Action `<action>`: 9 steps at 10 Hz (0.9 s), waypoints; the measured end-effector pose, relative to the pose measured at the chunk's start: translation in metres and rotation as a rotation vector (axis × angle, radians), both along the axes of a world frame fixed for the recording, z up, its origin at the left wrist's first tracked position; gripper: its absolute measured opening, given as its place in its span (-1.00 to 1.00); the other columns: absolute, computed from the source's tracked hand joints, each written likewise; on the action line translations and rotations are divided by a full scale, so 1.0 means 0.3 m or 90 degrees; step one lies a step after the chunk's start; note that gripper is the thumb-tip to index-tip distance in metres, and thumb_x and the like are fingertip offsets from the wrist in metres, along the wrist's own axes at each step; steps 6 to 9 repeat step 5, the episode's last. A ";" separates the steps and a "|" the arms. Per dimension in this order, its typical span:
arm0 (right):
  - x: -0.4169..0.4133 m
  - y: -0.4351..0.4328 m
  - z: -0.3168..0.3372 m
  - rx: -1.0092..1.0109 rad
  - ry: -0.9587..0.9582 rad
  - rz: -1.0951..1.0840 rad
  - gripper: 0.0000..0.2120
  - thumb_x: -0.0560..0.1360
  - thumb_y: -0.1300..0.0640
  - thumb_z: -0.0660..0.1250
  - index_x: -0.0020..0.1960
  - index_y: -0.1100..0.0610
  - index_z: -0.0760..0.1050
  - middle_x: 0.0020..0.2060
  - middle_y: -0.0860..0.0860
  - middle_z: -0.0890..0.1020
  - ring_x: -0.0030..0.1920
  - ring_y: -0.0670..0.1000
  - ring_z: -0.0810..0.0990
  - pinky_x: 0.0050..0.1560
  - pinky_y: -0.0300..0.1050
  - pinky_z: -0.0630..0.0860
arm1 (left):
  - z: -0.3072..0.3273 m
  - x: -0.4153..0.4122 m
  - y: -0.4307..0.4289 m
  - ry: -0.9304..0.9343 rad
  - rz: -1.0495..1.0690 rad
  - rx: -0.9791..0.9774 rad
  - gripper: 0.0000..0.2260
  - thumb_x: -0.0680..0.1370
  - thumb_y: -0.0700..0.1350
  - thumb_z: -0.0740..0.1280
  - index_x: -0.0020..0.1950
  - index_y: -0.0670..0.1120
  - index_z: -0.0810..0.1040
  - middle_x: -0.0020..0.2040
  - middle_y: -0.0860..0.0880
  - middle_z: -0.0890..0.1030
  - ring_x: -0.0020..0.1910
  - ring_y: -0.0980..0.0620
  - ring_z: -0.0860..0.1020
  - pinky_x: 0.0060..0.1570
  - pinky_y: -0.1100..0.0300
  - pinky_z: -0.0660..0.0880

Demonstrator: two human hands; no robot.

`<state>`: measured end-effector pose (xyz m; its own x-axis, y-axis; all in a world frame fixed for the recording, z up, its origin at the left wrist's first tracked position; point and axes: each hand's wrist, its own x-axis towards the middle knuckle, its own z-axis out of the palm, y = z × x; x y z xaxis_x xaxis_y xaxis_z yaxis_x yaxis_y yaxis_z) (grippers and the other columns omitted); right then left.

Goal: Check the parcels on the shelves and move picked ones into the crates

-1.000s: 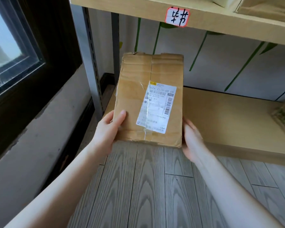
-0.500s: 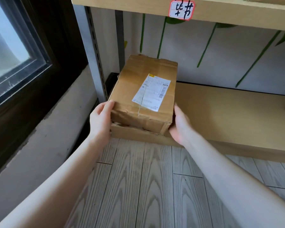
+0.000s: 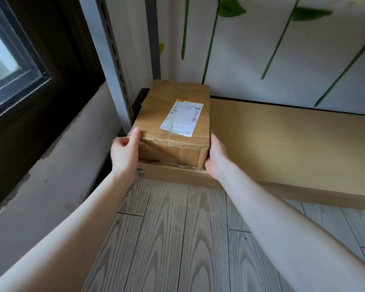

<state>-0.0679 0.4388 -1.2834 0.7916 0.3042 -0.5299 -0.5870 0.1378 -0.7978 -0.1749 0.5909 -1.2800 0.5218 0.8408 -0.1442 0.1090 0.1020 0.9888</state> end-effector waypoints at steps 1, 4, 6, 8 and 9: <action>0.009 0.023 -0.005 -0.004 -0.002 -0.004 -0.66 0.54 -0.17 0.16 -0.13 0.03 0.58 -0.15 0.00 0.68 -0.04 0.05 0.64 0.14 0.09 0.54 | -0.006 0.018 0.011 0.008 0.036 0.013 -0.59 0.46 0.15 0.30 -0.03 -0.22 0.45 -0.17 -0.07 0.46 -0.08 -0.02 0.44 -0.03 0.02 0.42; 0.016 0.004 -0.049 -0.009 -0.003 -0.074 -0.59 0.52 -0.16 0.20 0.25 0.06 0.45 0.08 -0.04 0.58 0.04 -0.01 0.52 0.08 -0.13 0.43 | -0.066 0.018 -0.134 -0.007 0.293 -0.166 -0.59 0.54 0.08 0.13 0.21 -0.19 0.45 0.19 -0.11 0.53 0.13 -0.09 0.51 0.17 0.08 0.42; 0.017 -0.045 -0.077 -0.016 -0.101 -0.225 -0.84 0.50 -0.02 0.29 -0.12 0.06 0.54 -0.13 -0.08 0.62 0.06 0.06 0.56 -0.02 -0.21 0.41 | -0.124 -0.012 -0.283 0.044 0.145 -0.165 -0.76 0.56 -0.01 0.15 -0.02 -0.15 0.47 -0.03 -0.09 0.56 -0.09 -0.03 0.51 0.00 0.10 0.41; 0.017 -0.045 -0.077 -0.016 -0.101 -0.225 -0.84 0.50 -0.02 0.29 -0.12 0.06 0.54 -0.13 -0.08 0.62 0.06 0.06 0.56 -0.02 -0.21 0.41 | -0.124 -0.012 -0.283 0.044 0.145 -0.165 -0.76 0.56 -0.01 0.15 -0.02 -0.15 0.47 -0.03 -0.09 0.56 -0.09 -0.03 0.51 0.00 0.10 0.41; 0.017 -0.045 -0.077 -0.016 -0.101 -0.225 -0.84 0.50 -0.02 0.29 -0.12 0.06 0.54 -0.13 -0.08 0.62 0.06 0.06 0.56 -0.02 -0.21 0.41 | -0.124 -0.012 -0.283 0.044 0.145 -0.165 -0.76 0.56 -0.01 0.15 -0.02 -0.15 0.47 -0.03 -0.09 0.56 -0.09 -0.03 0.51 0.00 0.10 0.41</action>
